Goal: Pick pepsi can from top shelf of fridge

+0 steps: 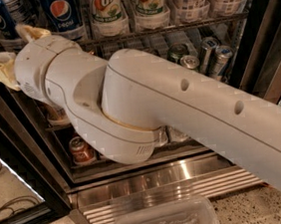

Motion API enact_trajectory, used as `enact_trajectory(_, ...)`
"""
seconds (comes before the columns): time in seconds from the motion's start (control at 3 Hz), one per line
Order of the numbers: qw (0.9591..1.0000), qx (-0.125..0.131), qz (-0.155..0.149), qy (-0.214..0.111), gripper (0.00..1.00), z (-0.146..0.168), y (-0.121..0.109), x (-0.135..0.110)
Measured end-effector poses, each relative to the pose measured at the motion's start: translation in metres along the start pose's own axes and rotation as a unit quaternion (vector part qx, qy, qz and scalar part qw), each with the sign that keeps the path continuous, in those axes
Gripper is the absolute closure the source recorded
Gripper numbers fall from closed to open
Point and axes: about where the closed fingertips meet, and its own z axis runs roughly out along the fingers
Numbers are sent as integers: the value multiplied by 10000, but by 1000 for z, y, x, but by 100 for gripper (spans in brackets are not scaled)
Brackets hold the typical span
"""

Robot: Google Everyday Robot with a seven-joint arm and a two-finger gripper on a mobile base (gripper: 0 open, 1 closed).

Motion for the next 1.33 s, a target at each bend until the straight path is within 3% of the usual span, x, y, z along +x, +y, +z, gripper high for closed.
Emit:
enact_trajectory(1.0, 9987, 458, -186, -129, 33, 23, 3, -6)
enact_trajectory(1.33, 9981, 603, -93, -130, 37, 28, 6, -1)
